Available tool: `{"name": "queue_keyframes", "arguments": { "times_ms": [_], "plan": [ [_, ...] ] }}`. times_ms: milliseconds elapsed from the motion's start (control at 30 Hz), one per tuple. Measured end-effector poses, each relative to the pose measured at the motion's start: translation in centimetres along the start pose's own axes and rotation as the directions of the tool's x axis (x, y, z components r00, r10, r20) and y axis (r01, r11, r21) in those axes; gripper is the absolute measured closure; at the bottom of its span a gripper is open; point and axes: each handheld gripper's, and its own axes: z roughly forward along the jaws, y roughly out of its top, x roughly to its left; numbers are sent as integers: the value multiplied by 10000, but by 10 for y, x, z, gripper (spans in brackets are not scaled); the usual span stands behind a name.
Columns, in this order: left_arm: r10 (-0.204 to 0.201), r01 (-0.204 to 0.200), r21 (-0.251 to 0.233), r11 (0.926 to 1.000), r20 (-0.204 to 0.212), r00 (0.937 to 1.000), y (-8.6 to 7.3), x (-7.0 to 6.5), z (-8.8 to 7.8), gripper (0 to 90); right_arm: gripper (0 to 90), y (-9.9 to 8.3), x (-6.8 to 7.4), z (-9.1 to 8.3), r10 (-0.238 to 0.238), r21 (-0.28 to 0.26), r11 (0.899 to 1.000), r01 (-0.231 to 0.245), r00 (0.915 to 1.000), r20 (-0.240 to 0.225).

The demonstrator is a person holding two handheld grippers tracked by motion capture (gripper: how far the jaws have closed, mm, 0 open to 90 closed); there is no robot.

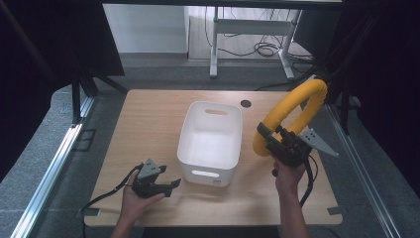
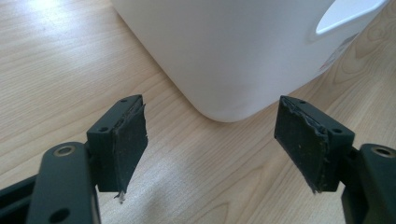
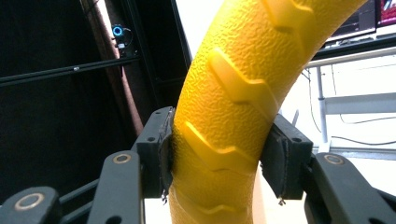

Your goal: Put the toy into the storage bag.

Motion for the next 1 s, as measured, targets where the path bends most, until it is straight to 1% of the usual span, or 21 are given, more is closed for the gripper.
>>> {"name": "queue_keyframes", "arguments": {
  "times_ms": [67,300,367,533,567,600,700,767,833,933,967,1000],
  "plan": [
    [-21,21,-32,10000,37,10000,0,0,0,255,489,0,1,1,-26,-14,10000,26,10000,17],
    [47,-47,51,10000,-75,10000,0,0,0,254,489,4,9,2,-151,-248,9996,153,9999,67],
    [62,-61,68,10000,-100,9999,0,0,0,254,489,7,11,1,-171,-529,9984,177,9998,111],
    [93,-91,138,9999,-109,9999,-1,0,2,254,489,11,14,1,-217,-646,9977,221,9997,72],
    [63,-61,180,9998,-93,9999,-1,0,3,254,489,14,16,2,-252,-771,9967,254,9997,41],
    [63,-61,180,9998,-93,9999,-1,0,3,254,489,14,16,2,-252,-771,9967,254,9997,41],
    [109,-107,174,9998,-115,9999,-1,0,3,254,488,17,20,3,-349,-854,9957,345,9994,-28],
    [112,-110,158,9998,-134,9998,-1,0,2,253,488,20,25,3,-481,-1025,9937,457,9986,-208],
    [121,-119,178,9998,-144,9998,-1,0,2,253,488,20,26,3,-531,-999,9937,506,9983,-227],
    [105,-103,207,9997,-106,9999,-1,0,3,253,488,23,30,6,-543,-1011,9936,505,9979,-350],
    [101,-99,217,9997,-97,9999,-1,0,3,252,488,26,31,8,-500,-1034,9936,449,9976,-473],
    [101,-99,217,9997,-97,9999,-1,0,3,252,488,26,31,8,-500,-1034,9936,449,9976,-473]
  ]
}}
